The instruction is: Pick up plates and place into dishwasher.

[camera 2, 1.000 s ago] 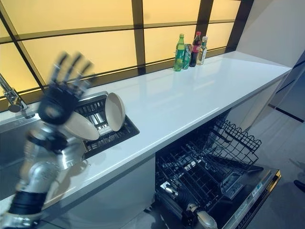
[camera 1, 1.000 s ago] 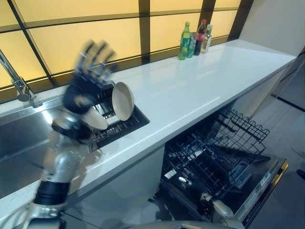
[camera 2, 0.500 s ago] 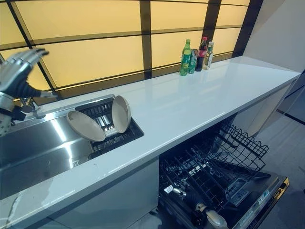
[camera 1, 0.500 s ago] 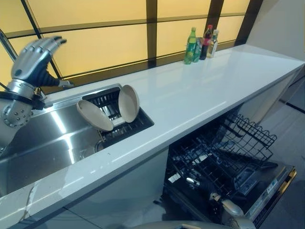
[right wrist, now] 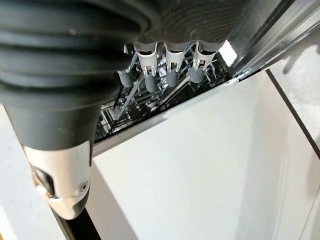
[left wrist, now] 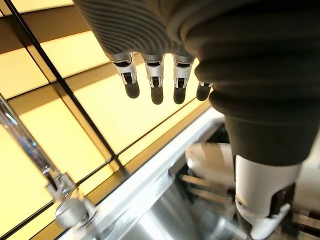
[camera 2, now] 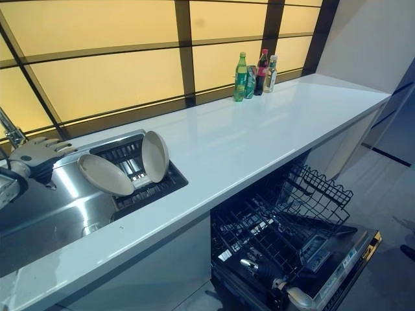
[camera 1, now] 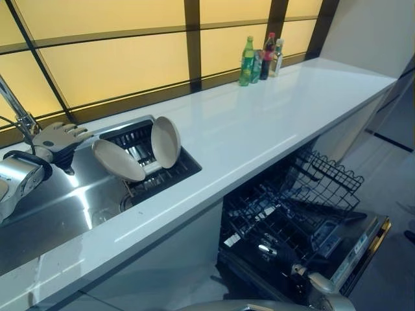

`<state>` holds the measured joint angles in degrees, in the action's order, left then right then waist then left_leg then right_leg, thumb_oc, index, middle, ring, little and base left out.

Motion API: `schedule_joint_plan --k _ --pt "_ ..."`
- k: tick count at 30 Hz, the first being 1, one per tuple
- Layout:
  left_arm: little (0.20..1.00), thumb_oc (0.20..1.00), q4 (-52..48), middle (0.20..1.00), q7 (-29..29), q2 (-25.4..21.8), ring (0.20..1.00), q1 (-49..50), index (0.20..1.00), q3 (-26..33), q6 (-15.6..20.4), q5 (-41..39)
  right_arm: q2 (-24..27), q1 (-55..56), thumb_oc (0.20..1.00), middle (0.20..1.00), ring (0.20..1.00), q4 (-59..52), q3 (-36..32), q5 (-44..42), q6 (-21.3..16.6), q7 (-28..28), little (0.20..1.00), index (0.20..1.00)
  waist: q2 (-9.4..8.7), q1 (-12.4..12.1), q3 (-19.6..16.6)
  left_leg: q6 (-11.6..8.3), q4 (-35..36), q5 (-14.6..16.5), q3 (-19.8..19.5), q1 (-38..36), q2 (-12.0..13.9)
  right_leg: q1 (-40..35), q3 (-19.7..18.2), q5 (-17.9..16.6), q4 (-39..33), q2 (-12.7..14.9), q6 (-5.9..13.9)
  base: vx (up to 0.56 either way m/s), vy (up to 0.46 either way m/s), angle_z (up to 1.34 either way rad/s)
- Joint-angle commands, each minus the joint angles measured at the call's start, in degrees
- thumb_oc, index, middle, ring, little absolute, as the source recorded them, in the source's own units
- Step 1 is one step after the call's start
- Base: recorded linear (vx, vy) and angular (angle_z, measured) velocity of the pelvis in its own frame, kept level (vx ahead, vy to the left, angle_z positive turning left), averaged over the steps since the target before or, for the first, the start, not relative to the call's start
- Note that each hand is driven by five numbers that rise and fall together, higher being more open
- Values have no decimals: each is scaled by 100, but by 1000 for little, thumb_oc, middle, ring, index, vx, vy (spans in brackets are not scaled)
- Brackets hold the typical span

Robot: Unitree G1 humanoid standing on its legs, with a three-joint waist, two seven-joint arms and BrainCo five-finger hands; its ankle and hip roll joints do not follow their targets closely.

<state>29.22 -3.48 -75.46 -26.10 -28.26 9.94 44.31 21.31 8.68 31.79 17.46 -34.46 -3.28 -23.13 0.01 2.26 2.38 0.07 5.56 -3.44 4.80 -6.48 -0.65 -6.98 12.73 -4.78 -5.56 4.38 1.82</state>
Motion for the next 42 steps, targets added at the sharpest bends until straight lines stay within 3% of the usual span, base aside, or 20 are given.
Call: schedule_joint_plan --k 1,8,15,22,33,42 --pt "1000 1000 450 1000 -292 140 1000 -847 1000 209 -224 210 435 -420 1000 1000 1000 -376 35 -118 -101 -41 1000 1000 424 22 449 -388 -56 500 161 83 361 33 106 548 56 286 652 8 45 -3" --pt "1000 1000 491 1000 -1310 367 1000 -779 1000 93 269 729 503 -400 1000 1000 1000 -299 -40 -18 -58 -105 1000 1000 391 91 513 -394 -56 506 171 129 339 108 61 532 56 281 652 12 68 -2" --pt "1000 1000 574 1000 -1832 615 1000 -693 1000 19 113 1072 600 -413 1000 1000 1000 -204 -110 110 -4 -122 1000 1000 356 164 600 -407 -56 482 204 206 336 213 12 495 56 277 645 4 66 -5" --pt "1000 1000 942 1000 -1567 888 1000 -788 1000 -146 -173 1229 719 -539 1000 1000 1000 -209 -120 113 74 -87 1000 1000 319 245 776 -399 -56 450 215 310 322 361 -79 438 56 267 637 -27 56 -2" --pt "1000 1000 1691 1000 -418 1166 1000 -989 1000 -374 -613 1230 822 -733 1000 1000 1000 -241 -154 74 96 -148 1000 1000 231 357 1127 -373 -56 387 222 464 291 576 -200 338 56 235 632 -59 23 -4" --pt "1000 1000 2046 1000 -654 1375 1000 -1357 1000 -546 -1023 1280 823 -946 1000 1000 1000 -185 -113 -61 40 -19 1000 1000 190 377 1299 -388 -56 322 220 656 295 756 -231 303 56 225 614 -52 11 -2"
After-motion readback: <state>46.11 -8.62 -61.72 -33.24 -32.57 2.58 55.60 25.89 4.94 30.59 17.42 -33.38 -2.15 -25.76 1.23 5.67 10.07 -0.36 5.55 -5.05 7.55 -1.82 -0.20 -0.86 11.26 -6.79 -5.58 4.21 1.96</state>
